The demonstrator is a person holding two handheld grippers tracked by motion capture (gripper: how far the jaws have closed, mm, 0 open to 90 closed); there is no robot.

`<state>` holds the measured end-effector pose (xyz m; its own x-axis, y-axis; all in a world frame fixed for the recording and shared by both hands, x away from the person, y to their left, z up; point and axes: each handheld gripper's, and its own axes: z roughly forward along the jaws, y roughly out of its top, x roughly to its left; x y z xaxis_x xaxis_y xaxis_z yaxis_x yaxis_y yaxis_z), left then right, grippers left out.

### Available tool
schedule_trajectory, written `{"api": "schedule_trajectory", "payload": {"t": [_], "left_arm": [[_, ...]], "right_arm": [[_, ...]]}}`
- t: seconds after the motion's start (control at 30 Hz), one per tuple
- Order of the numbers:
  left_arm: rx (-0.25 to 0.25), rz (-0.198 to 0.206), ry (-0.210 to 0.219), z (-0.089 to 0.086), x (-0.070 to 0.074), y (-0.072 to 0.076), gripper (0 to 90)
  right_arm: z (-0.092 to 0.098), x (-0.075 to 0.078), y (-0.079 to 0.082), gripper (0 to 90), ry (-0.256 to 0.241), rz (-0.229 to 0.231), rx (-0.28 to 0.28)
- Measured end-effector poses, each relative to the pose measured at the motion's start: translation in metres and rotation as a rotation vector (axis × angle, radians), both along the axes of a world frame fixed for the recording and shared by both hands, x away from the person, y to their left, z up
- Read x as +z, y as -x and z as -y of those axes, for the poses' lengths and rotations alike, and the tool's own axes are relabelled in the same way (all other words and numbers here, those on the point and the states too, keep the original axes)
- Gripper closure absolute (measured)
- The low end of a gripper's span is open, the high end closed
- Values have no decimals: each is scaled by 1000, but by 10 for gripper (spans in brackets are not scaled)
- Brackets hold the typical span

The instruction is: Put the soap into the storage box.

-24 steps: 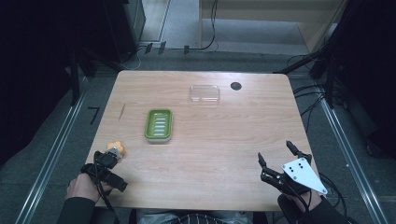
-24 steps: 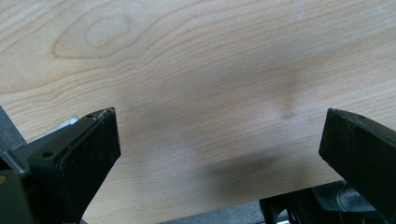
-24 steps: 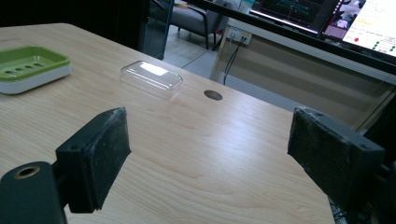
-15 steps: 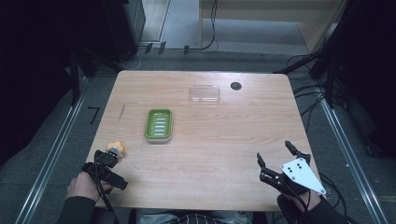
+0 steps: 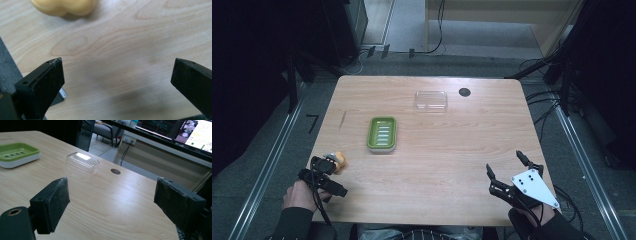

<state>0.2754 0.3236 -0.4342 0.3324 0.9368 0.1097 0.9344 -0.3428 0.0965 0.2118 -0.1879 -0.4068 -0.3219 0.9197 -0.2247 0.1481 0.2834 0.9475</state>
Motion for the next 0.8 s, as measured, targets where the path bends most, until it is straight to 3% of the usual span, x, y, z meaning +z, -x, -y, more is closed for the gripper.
{"api": "schedule_trajectory", "payload": {"t": [0.17,0.6,0.8], "left_arm": [[-3,10,4,-2,1,-7,0],[21,-16,24,-13,0,-27,0],[43,7,46,-17,2,-36,0]], "right_arm": [[0,0,0,134,-4,-2,-4],[-1,0,0,134,3,-3,1],[-2,0,-1,134,8,-6,5]]}}
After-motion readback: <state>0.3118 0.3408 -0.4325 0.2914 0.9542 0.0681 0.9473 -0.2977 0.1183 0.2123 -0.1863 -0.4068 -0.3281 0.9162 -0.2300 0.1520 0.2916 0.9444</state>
